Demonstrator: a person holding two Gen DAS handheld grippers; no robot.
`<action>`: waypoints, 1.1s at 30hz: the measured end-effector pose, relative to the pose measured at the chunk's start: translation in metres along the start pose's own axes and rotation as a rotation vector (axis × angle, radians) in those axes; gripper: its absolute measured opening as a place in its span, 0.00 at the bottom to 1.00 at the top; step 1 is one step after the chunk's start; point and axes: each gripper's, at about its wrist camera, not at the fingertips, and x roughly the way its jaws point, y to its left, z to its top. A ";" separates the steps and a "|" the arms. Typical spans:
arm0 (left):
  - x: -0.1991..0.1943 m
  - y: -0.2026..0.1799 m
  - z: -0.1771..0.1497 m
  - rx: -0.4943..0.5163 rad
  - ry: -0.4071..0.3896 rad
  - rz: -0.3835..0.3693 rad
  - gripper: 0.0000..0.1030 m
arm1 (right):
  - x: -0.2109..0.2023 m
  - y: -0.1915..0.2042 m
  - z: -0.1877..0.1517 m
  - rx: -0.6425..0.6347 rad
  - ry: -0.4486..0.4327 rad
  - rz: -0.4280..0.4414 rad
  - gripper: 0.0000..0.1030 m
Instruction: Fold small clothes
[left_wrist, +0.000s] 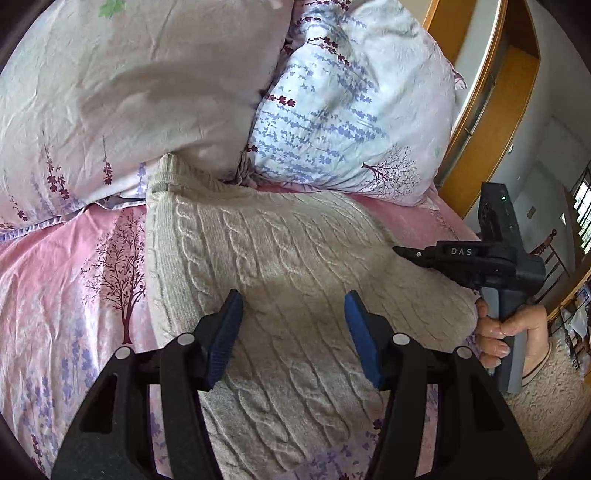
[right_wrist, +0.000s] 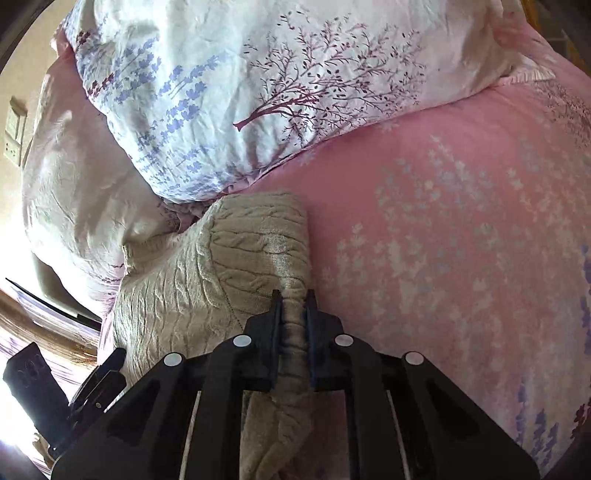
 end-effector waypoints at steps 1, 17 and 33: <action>-0.001 -0.002 0.000 0.007 -0.002 0.010 0.56 | -0.010 0.006 -0.002 -0.035 -0.031 -0.033 0.25; -0.011 -0.045 -0.022 0.149 -0.037 0.213 0.72 | -0.034 0.051 -0.075 -0.334 -0.076 -0.097 0.42; -0.078 -0.016 -0.064 -0.002 -0.076 0.308 0.89 | -0.100 0.064 -0.115 -0.343 -0.208 -0.189 0.86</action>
